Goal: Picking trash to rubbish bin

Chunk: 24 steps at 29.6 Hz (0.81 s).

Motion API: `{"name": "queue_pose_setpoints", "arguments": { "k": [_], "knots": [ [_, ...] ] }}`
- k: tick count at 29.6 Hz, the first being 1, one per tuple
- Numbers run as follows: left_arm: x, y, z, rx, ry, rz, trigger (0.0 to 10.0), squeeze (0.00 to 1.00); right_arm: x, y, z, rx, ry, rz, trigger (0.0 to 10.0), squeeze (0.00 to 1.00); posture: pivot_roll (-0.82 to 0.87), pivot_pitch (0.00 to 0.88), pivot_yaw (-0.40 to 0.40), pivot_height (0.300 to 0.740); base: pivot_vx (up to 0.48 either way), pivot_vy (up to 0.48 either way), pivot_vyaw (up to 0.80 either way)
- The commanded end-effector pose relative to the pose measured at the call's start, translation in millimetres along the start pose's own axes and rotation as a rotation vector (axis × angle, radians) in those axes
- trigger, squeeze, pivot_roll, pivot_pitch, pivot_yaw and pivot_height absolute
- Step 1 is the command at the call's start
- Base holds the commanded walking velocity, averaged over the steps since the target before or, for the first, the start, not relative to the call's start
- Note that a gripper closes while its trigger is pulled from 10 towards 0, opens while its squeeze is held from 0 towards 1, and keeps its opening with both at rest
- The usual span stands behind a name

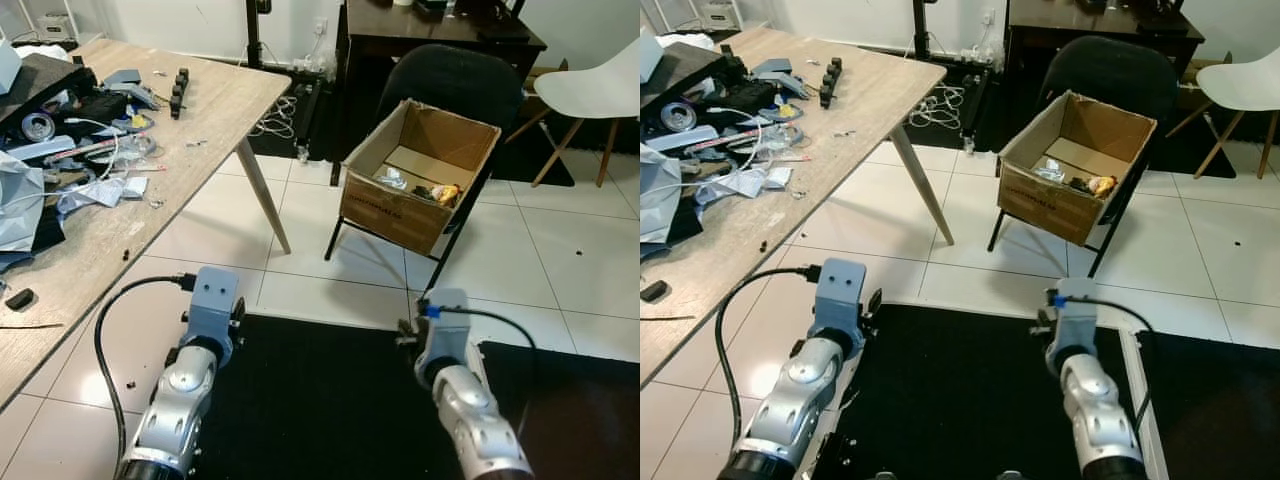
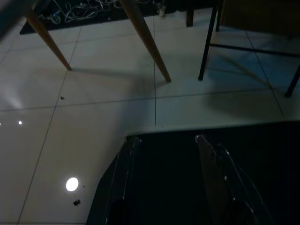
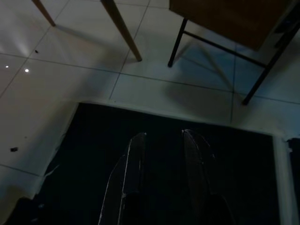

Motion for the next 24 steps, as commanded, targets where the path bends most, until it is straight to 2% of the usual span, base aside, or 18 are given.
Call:
{"name": "queue_pose_setpoints", "arguments": {
  "k": [1, 7, 9, 12, 16, 24],
  "knots": [
    [-1.9, -4.5, -17.9, -0.05, -0.001, -0.004, 10.0, 0.0, -2.1, -2.7, -9.4, -0.016, 0.006, -0.006, 10.0, 0.0, 0.05, 0.142, -0.017, 0.74, 0.0, 0.0, 0.0],
    [0.6, -6.6, -21.8, -0.066, 0.036, -0.027, 10.0, 0.0, -2.6, -2.6, -16.2, -0.039, -0.029, -0.018, 10.0, 0.0, 0.06, 0.145, -0.023, 0.74, 0.0, 0.0, 0.0],
    [-0.1, -7.1, -22.1, -0.072, 0.021, -0.025, 10.0, 0.0, -2.2, -2.7, -15.9, -0.036, -0.035, -0.021, 10.0, 0.0, 0.06, 0.145, -0.023, 0.74, 0.0, 0.0, 0.23],
    [-4.5, -7.5, -22.0, -0.082, -0.002, -0.014, 10.0, 0.0, -2.0, -2.3, -10.9, -0.011, -0.077, -0.021, 10.0, 0.0, 0.06, 0.145, -0.023, 0.74, 0.0, 0.0, 0.8],
    [-5.2, -8.3, -22.1, -0.085, 0.012, -0.018, 10.0, 0.0, -1.7, -2.1, -8.8, 0.004, -0.078, -0.022, 10.0, 0.0, 0.05, 0.147, -0.026, 0.74, 0.0, 0.0, 0.8],
    [-6.3, -10.0, -22.7, -0.091, -0.02, -0.009, 10.0, 0.0, -3.5, -0.7, -5.9, 0.029, -0.083, -0.018, 10.0, 0.0, 0.05, 0.147, -0.026, 0.74, 0.0, 0.0, 0.8]
  ]
}}
Point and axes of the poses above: a point about 5 cm out from each wrist's last joint towards the gripper, its own y axis pointing out of the wrist towards the gripper, its own z axis along the axis of the wrist's last joint, x = y × z, the point moved 3 cm from there along y, pointing out of the wrist towards the gripper, and after that the axes turned 13 degrees about -y, right-handed, at the moved point
